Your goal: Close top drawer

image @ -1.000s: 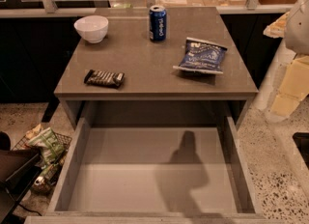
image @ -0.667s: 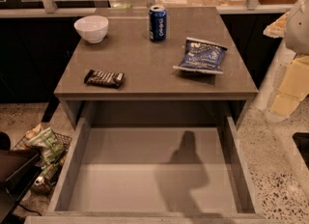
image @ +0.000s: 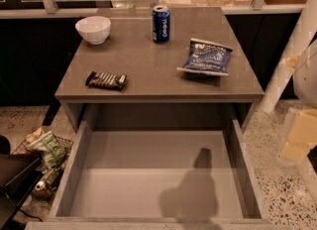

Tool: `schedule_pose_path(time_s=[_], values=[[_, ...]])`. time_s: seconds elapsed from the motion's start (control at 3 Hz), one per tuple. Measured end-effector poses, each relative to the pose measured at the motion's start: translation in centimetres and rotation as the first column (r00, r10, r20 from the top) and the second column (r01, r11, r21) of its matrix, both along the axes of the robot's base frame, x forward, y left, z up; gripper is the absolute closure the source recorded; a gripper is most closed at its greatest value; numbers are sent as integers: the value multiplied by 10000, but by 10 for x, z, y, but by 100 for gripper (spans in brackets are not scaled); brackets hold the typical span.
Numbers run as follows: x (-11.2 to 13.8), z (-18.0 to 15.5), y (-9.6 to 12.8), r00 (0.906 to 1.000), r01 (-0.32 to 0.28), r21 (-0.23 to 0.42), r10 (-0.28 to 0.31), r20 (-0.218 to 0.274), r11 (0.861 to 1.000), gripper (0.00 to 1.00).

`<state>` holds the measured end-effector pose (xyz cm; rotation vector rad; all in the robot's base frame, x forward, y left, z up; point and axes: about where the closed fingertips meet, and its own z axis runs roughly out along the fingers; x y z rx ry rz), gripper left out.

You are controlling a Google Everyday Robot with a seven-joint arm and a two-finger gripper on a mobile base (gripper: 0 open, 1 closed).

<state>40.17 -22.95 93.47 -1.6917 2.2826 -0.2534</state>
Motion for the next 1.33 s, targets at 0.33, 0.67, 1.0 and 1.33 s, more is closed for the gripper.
schedule_pose_path(time_s=[0.33, 0.67, 1.0, 1.33], values=[[-36, -34, -23, 10000, 85, -625, -84, 17, 9980, 0], [-71, -66, -50, 9995, -149, -742, 128, -298, 9971, 0], [-113, -96, -68, 9980, -147, -60, 143, -617, 9999, 0], [-127, -115, -60, 9977, -34, 548, 71, -676, 9985, 0]])
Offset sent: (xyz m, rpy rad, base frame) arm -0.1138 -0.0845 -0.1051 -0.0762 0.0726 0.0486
